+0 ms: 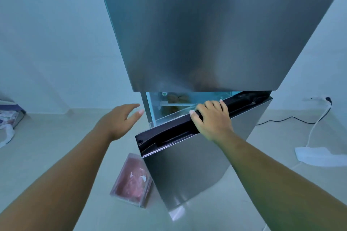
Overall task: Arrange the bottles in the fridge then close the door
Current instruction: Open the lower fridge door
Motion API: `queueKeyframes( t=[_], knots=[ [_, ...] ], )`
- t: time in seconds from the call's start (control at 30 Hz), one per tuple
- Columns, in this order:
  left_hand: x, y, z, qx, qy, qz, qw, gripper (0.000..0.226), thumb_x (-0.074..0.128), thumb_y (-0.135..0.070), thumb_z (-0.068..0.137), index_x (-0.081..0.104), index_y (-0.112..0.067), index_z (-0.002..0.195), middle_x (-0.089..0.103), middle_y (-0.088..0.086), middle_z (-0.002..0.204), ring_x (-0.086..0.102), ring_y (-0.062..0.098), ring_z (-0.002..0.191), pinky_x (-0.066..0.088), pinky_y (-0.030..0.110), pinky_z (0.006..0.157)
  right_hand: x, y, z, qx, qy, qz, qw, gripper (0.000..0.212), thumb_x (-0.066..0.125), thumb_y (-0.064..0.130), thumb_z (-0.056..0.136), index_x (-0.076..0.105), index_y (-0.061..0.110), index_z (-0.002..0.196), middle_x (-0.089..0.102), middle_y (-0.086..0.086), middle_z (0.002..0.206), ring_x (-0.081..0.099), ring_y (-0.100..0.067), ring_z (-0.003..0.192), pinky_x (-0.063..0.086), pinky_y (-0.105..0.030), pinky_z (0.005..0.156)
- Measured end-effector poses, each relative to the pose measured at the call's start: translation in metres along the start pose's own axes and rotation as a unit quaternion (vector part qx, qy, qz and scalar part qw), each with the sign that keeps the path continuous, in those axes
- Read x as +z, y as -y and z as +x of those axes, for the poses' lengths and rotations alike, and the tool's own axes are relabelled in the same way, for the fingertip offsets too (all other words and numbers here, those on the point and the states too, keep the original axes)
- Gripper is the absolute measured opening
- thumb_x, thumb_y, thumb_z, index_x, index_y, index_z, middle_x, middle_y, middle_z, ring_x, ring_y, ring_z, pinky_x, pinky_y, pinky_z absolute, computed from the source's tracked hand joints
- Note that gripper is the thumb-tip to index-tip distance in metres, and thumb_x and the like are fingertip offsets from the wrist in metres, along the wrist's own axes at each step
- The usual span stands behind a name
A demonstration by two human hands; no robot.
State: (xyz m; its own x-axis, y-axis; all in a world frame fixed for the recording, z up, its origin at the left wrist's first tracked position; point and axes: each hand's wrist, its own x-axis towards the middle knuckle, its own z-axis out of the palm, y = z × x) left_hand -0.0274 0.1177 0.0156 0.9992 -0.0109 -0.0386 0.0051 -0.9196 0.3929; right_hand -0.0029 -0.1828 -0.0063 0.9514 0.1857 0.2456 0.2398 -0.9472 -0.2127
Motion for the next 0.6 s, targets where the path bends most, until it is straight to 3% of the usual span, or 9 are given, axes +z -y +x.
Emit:
queueKeyframes(
  t=[0.17, 0.27, 0.4, 0.5, 0.6],
  knots=[
    [0.037, -0.009, 0.028, 0.119, 0.057, 0.077, 0.988, 0.09, 0.012, -0.085, 0.08, 0.024, -0.036, 0.154, 0.023, -0.006, 0.163, 0.028, 0.019, 0.147, 0.03, 0.044, 0.115, 0.0, -0.002, -0.009, 0.052, -0.039, 0.042, 0.997, 0.046, 0.025, 0.05, 0.087, 0.06, 0.022, 0.078, 0.053, 0.009, 0.083, 0.047, -0.015, 0.099, 0.013, -0.034, 0.116],
    [0.064, -0.021, 0.042, 0.194, 0.093, 0.098, 0.972, 0.082, 0.022, -0.077, 0.086, 0.016, -0.036, 0.157, 0.01, -0.007, 0.166, 0.022, 0.02, 0.149, 0.028, 0.043, 0.117, -0.003, -0.013, -0.021, 0.027, -0.063, 0.057, 0.996, 0.036, 0.032, 0.042, 0.088, 0.053, 0.021, 0.069, 0.047, 0.009, 0.071, 0.041, -0.012, 0.082, 0.025, -0.039, 0.113],
    [0.092, -0.037, 0.061, 0.288, 0.139, 0.118, 0.94, 0.077, 0.032, -0.07, 0.093, 0.006, -0.037, 0.158, -0.002, -0.011, 0.166, 0.008, 0.018, 0.152, 0.023, 0.046, 0.12, -0.005, -0.018, -0.031, 0.055, -0.075, 0.066, 0.993, 0.035, 0.037, 0.032, 0.084, 0.06, 0.014, 0.066, 0.058, 0.005, 0.069, 0.047, -0.013, 0.076, 0.029, -0.037, 0.11],
    [0.111, -0.055, 0.072, 0.335, 0.162, 0.091, 0.924, 0.081, 0.037, -0.069, 0.093, 0.0, -0.037, 0.158, -0.007, -0.014, 0.165, 0.0, 0.012, 0.152, 0.016, 0.044, 0.122, -0.013, -0.021, -0.042, 0.095, -0.064, 0.082, 0.99, 0.033, 0.044, 0.026, 0.089, 0.07, 0.01, 0.076, 0.069, -0.001, 0.083, 0.055, -0.017, 0.095, 0.014, -0.02, 0.114],
    [0.132, -0.076, 0.075, 0.385, 0.174, 0.072, 0.904, 0.084, 0.04, -0.067, 0.093, 0.001, -0.033, 0.158, -0.006, -0.013, 0.166, -0.002, 0.012, 0.153, 0.014, 0.044, 0.122, -0.026, -0.029, -0.058, 0.121, -0.035, 0.122, 0.984, 0.027, 0.05, 0.02, 0.096, 0.073, 0.019, 0.109, 0.063, 0.009, 0.126, 0.036, -0.009, 0.136, 0.01, -0.026, 0.117]
  ],
)
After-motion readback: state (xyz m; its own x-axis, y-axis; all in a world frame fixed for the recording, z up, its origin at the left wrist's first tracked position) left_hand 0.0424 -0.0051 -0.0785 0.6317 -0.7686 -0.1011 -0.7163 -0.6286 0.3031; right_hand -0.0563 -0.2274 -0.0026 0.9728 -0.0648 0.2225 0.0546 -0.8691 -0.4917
